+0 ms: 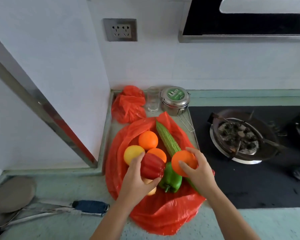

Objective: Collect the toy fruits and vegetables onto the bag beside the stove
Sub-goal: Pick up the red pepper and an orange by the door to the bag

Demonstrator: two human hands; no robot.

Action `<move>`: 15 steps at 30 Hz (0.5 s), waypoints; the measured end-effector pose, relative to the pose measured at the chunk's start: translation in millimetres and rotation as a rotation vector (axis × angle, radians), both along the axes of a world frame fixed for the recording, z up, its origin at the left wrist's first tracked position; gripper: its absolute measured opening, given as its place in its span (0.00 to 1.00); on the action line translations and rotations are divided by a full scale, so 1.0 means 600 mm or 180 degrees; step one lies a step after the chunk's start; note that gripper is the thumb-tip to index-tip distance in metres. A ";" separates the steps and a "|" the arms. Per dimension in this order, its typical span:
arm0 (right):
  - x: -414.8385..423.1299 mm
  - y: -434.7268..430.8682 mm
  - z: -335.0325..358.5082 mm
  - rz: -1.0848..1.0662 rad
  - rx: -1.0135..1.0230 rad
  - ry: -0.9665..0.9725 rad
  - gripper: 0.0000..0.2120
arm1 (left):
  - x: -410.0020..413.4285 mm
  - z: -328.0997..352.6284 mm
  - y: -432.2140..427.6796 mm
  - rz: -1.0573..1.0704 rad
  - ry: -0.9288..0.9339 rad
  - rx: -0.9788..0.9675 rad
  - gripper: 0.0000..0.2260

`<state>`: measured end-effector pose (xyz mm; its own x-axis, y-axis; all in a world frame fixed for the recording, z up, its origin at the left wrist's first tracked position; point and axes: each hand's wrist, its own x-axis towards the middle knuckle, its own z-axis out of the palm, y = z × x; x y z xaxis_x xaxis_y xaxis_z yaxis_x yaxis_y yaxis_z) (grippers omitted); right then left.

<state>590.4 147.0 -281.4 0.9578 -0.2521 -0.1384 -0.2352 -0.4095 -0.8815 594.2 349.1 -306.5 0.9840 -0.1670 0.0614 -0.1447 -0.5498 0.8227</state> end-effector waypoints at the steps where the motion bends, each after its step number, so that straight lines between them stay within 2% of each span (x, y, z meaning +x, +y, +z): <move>1: 0.010 0.000 -0.003 0.0077 -0.0013 0.0007 0.22 | 0.003 -0.001 -0.001 0.0012 0.0024 0.0016 0.38; 6: 0.061 -0.001 -0.013 0.0341 -0.0041 0.0026 0.23 | 0.022 -0.006 -0.006 -0.0156 0.0054 0.0305 0.41; 10: 0.098 -0.003 -0.025 0.0577 -0.0133 0.0029 0.24 | 0.036 -0.011 0.000 0.0003 -0.0038 0.0536 0.41; 15: 0.144 -0.008 -0.026 0.0716 -0.0106 -0.0039 0.24 | 0.051 -0.022 -0.004 0.0113 -0.0376 0.1056 0.42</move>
